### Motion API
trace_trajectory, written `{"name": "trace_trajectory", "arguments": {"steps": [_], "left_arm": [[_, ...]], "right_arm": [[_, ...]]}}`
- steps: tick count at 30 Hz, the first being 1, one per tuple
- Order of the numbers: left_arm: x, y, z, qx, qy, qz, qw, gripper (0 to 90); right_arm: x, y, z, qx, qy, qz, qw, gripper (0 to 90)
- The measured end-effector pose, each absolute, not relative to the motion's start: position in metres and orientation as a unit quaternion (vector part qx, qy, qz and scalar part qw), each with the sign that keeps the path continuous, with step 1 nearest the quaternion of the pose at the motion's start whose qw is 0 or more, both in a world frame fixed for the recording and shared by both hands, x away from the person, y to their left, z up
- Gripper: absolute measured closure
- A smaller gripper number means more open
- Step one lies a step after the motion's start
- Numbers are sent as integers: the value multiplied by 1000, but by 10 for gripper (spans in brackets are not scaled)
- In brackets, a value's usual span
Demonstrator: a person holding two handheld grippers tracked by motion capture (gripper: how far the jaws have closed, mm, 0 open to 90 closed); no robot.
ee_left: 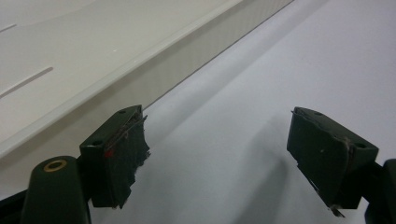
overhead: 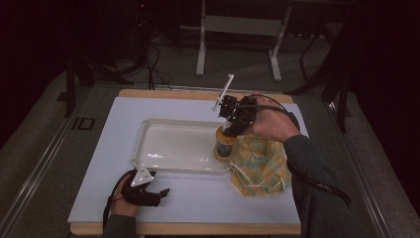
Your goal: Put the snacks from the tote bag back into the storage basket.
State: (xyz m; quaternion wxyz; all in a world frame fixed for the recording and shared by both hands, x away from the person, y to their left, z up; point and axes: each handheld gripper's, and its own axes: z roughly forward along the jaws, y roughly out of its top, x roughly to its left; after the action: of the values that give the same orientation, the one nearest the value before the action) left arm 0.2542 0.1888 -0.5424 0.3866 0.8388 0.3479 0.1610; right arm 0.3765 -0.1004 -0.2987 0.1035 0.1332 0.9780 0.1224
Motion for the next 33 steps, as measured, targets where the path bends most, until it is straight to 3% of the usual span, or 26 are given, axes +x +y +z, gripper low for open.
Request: {"name": "trace_trajectory", "arguments": {"steps": [33], "left_arm": [[254, 188, -543, 839, 348, 160, 386, 196]], "right_arm": [[378, -90, -325, 125, 981, 118, 92, 589]]}}
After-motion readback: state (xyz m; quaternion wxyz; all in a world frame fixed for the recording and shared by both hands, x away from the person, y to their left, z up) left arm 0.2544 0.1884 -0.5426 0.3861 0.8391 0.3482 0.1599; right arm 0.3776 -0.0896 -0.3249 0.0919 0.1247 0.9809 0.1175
